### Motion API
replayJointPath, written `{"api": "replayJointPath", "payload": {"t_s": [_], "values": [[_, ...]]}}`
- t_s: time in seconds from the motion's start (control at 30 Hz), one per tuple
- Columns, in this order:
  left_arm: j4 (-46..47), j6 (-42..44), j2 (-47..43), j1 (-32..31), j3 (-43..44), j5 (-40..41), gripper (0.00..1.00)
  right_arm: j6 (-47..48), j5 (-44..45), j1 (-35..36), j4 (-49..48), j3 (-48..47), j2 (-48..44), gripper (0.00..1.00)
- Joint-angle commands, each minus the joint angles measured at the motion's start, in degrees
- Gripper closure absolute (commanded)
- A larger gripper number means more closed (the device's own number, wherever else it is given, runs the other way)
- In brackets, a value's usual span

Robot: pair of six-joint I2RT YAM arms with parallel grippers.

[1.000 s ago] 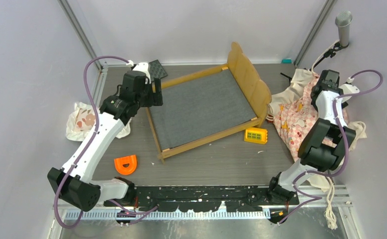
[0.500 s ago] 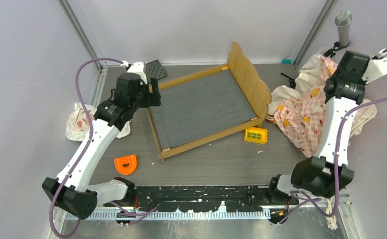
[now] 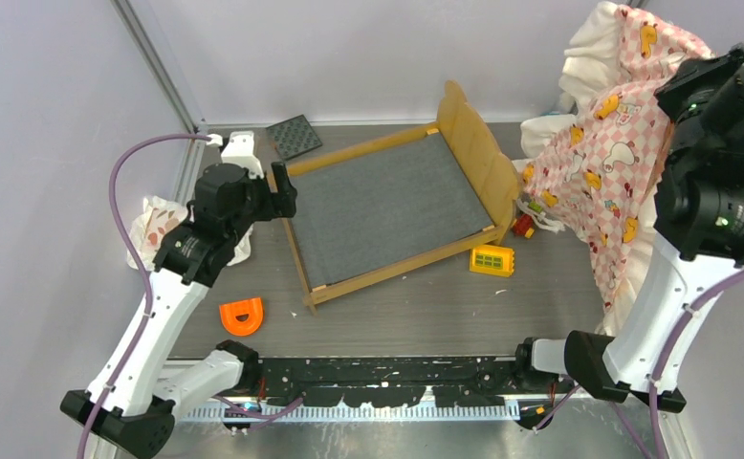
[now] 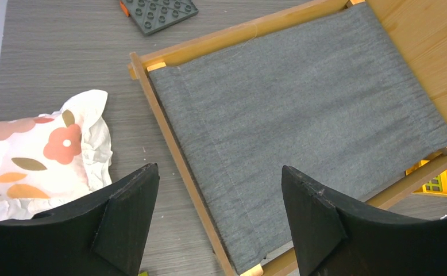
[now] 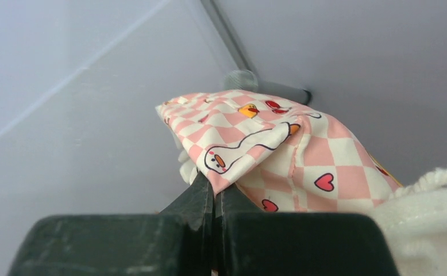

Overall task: Set up the pet bed
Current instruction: Pick up the mattress at the center of the board.

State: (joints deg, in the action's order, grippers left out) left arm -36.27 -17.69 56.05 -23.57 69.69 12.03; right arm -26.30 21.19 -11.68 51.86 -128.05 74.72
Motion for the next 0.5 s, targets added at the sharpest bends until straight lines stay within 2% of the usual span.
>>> {"api": "replayJointPath", "payload": {"t_s": [0.0,0.17,0.33,0.47], "values": [[0.77,0.47,-3.31,-0.25,-1.59,1.33,0.2,-2.76,-11.51,1.13,1.6,-10.7,1.94,0.99],[-0.34,0.05,-7.05,-0.25,-3.23,2.63,0.19,-9.85,-23.9,1.08,-0.76,-16.42,3.79,0.99],[-1.51,-1.12,-9.48,-0.25,-4.36,2.98,0.19,-20.24,-36.14,1.15,-10.14,-15.54,4.47,0.99],[-1.99,-2.52,-11.36,-0.25,-5.64,2.73,0.19,-25.14,-40.61,3.5,-14.79,-15.51,5.68,0.99]]}}
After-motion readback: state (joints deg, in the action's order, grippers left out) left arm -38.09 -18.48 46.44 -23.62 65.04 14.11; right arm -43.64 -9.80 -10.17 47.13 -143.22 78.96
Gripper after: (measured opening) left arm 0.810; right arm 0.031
